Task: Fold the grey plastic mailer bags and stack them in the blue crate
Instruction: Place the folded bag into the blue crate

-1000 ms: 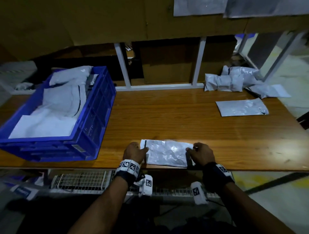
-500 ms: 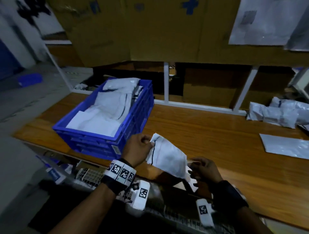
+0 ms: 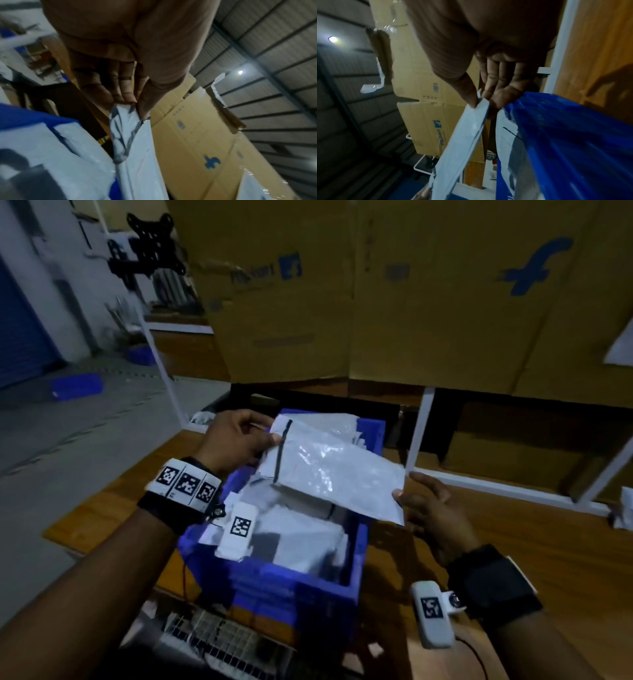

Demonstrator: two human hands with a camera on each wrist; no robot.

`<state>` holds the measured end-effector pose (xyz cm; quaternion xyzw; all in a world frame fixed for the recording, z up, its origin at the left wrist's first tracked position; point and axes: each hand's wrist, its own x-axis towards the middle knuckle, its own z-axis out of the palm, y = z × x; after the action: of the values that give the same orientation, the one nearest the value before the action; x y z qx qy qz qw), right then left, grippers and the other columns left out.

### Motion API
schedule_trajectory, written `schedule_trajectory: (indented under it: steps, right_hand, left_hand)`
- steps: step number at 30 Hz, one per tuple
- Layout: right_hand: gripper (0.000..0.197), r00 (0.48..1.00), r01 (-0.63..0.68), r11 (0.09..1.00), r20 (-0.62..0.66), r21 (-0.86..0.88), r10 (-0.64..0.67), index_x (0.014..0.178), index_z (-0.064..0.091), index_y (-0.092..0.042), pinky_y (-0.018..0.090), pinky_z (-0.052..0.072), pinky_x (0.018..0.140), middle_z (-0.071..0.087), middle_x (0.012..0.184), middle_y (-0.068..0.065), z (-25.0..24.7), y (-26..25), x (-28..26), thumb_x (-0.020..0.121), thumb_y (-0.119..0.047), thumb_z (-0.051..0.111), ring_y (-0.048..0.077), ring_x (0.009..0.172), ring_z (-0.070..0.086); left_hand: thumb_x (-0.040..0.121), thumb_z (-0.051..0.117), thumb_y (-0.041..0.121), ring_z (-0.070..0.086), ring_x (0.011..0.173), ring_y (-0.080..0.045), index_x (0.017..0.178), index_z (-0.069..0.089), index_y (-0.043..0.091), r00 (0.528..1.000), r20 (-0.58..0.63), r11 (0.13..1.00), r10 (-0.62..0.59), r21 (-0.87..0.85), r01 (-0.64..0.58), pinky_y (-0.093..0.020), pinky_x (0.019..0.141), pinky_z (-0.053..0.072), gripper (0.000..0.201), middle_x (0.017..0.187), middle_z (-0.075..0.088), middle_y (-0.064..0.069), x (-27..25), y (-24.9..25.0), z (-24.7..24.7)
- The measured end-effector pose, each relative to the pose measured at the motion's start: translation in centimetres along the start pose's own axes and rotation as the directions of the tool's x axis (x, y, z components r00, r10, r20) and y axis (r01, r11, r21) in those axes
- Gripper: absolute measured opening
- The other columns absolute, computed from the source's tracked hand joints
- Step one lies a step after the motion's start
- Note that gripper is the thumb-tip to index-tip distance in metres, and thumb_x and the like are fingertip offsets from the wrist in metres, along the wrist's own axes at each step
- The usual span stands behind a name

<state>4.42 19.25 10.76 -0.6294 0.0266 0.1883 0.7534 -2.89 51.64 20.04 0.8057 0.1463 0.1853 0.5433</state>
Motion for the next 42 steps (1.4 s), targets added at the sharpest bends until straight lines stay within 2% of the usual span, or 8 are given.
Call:
schedule_trajectory:
  steps: [4, 10, 13, 21, 25, 29, 34, 42]
  right_hand:
    - [0.058, 1.0, 0.001, 0.982, 0.001, -0.189, -0.001, 0.131, 0.053, -0.019, 0.031, 0.048, 0.049, 0.07, 0.082, 0.014, 5.6, -0.3, 2.9, 0.083, -0.002, 0.082, 0.02, 0.052, 0.054]
    - [0.058, 0.999, -0.046, 0.878, -0.024, -0.477, 0.039, 0.127, 0.052, -0.013, 0.036, 0.056, 0.049, 0.068, 0.073, 0.02, 10.2, 0.4, 6.0, 0.081, -0.003, 0.085, 0.023, 0.049, 0.061]
    - [0.054, 0.996, -0.089, 0.828, -0.045, -0.553, 0.077, 0.121, 0.058, -0.01, 0.051, 0.063, 0.061, 0.069, 0.077, 0.02, 10.9, 0.9, 6.7, 0.077, -0.004, 0.088, 0.025, 0.056, 0.064]
    - [0.048, 0.997, -0.076, 0.624, -0.04, -0.778, 0.071, 0.118, 0.06, -0.018, 0.028, 0.061, 0.062, 0.07, 0.094, 0.007, 11.9, 0.8, 7.2, 0.079, -0.014, 0.088, 0.018, 0.073, 0.07]
    - [0.055, 0.997, -0.066, 0.486, -0.036, -0.871, 0.071, 0.121, 0.057, -0.019, 0.036, 0.06, 0.079, 0.069, 0.101, 0.004, 12.5, -0.1, 7.5, 0.077, -0.023, 0.089, 0.019, 0.084, 0.068]
    - [0.05, 0.989, -0.084, 0.352, -0.036, -0.932, 0.142, 0.123, 0.06, -0.023, 0.018, 0.044, 0.058, 0.058, 0.097, -0.006, 13.1, -0.9, 7.3, 0.08, -0.027, 0.086, 0.009, 0.083, 0.057]
    - [0.036, 0.981, -0.135, 0.406, -0.065, -0.904, 0.18, 0.114, 0.063, -0.015, 0.013, 0.042, 0.039, 0.072, 0.067, -0.003, 13.0, -1.1, 7.6, 0.084, -0.008, 0.082, 0.004, 0.045, 0.064]
    - [0.029, 0.963, -0.123, 0.445, 0.002, -0.887, 0.271, 0.108, 0.061, -0.005, 0.049, 0.063, 0.081, 0.078, 0.083, 0.014, 13.3, -0.3, 8.3, 0.085, -0.002, 0.079, 0.034, 0.082, 0.078]
  left_hand:
    - [0.084, 0.083, 0.008, 0.064, 0.062, -0.024, 0.097, 0.071, 0.007, 0.988, 0.037, 0.955, -0.153, 0.261, 0.138, -0.027, 0.05, 0.049, 0.018, 0.077, 0.073, -0.017, 4.6, -4.8, -4.0]
    - [0.074, 0.092, 0.019, 0.07, 0.058, -0.024, 0.088, 0.07, 0.015, 0.964, 0.036, 0.859, -0.264, 0.463, 0.218, -0.04, 0.061, 0.061, 0.026, 0.062, 0.073, -0.005, 8.4, -12.6, -5.4]
    - [0.071, 0.093, 0.027, 0.069, 0.066, -0.022, 0.077, 0.07, 0.022, 0.978, 0.02, 0.843, -0.206, 0.511, 0.167, -0.039, 0.065, 0.06, 0.024, 0.067, 0.072, 0.001, 9.0, -13.8, -5.4]
    - [0.075, 0.091, 0.034, 0.068, 0.075, -0.016, 0.091, 0.07, 0.02, 0.956, 0.278, 0.82, -0.091, 0.566, -0.086, -0.035, 0.069, 0.056, 0.03, 0.08, 0.072, 0.001, 9.3, -12.8, -5.0]
    - [0.074, 0.092, 0.028, 0.069, 0.074, -0.011, 0.094, 0.075, 0.019, 0.928, 0.361, 0.815, -0.092, 0.562, -0.139, -0.029, 0.065, 0.055, 0.027, 0.08, 0.074, 0.003, 8.7, -12.0, -4.8]
    - [0.075, 0.091, 0.026, 0.073, 0.073, -0.009, 0.099, 0.079, 0.02, 0.855, 0.469, 0.746, -0.221, 0.646, -0.162, -0.037, 0.078, 0.062, 0.027, 0.075, 0.075, 0.008, 8.1, -12.3, -4.1]
    - [0.079, 0.087, 0.033, 0.071, 0.084, -0.012, 0.09, 0.082, 0.02, 0.831, 0.497, 0.641, -0.25, 0.728, -0.242, -0.036, 0.079, 0.06, 0.018, 0.089, 0.077, 0.011, 8.4, -11.8, -3.6]
    - [0.086, 0.07, 0.045, 0.069, 0.072, -0.016, 0.077, 0.08, 0.021, 0.782, 0.552, 0.368, -0.29, 0.818, -0.442, -0.028, 0.064, 0.055, 0.027, 0.072, 0.074, 0.005, 8.4, -11.0, -2.1]
